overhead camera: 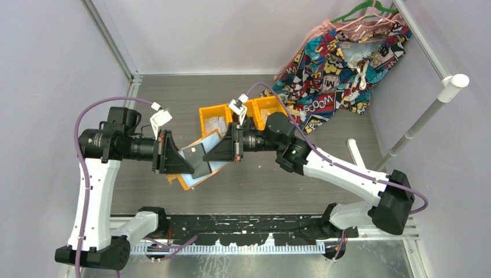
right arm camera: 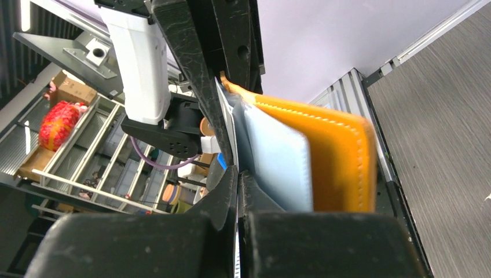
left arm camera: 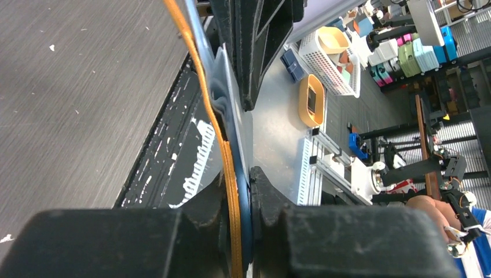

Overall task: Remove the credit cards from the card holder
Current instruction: Remove the credit card from the card holder.

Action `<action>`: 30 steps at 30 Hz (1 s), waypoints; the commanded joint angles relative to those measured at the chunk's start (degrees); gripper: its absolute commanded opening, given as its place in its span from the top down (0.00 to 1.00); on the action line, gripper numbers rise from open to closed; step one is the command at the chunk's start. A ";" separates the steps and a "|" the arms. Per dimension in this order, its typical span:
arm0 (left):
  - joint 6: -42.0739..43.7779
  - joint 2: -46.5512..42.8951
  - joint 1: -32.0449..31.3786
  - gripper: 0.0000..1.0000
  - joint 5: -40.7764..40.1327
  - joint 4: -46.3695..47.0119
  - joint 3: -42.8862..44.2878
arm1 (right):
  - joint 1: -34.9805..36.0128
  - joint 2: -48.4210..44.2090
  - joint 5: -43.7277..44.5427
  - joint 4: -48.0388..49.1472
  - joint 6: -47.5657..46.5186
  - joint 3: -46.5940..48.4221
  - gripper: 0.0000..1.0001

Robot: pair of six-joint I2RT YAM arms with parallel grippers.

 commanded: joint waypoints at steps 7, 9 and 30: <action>-11.49 -4.08 -0.21 0.99 5.29 8.51 -1.57 | -0.95 -0.32 -0.45 13.62 7.40 -2.21 0.63; -14.21 -4.77 -0.18 1.00 5.48 11.28 -2.40 | -0.88 1.25 -0.96 16.06 9.43 -1.87 0.63; -19.77 -5.33 -0.20 0.99 0.03 16.85 -3.30 | -3.22 -6.34 0.78 11.69 6.28 -4.93 0.99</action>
